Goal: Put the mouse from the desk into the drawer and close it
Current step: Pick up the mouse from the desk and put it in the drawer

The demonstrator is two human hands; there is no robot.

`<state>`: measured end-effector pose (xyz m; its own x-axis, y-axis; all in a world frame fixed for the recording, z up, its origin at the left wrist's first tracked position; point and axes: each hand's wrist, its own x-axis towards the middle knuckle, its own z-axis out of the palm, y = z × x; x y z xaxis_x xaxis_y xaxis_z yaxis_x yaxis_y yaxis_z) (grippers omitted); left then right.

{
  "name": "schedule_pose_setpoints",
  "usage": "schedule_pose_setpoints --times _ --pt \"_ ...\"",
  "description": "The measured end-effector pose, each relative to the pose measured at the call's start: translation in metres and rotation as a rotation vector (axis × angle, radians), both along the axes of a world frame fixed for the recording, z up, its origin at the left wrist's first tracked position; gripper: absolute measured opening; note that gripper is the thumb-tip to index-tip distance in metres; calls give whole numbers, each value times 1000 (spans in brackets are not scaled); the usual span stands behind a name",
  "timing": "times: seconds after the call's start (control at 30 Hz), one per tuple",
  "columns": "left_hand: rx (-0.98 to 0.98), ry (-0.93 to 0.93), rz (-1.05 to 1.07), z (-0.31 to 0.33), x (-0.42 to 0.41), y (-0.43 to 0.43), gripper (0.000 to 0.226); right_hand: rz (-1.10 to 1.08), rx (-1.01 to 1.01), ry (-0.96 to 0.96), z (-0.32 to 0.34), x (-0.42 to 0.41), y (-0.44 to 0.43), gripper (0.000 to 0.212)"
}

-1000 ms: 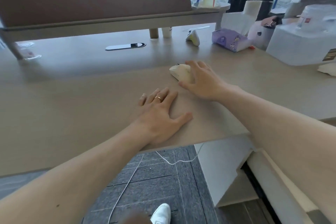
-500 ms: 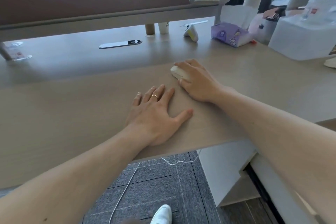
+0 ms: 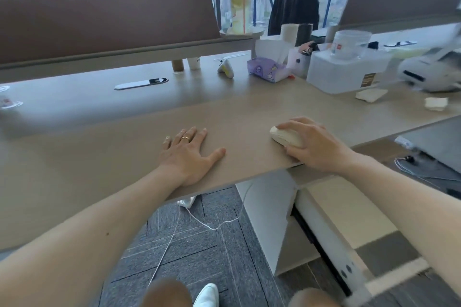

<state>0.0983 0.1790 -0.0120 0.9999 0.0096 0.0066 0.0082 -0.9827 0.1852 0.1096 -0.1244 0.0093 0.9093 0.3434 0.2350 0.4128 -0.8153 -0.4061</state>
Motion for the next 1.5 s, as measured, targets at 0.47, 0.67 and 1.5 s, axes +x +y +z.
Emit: schedule_pose_setpoints --times 0.47,0.67,1.5 --pt "-76 -239 -850 -17 -85 -174 64 -390 56 -53 -15 -120 -154 52" --pt "-2 11 -707 -54 -63 -218 91 -482 60 -5 -27 -139 -189 50" --pt "88 -248 -667 -125 -51 -235 101 -410 -117 383 -128 -52 -185 56"
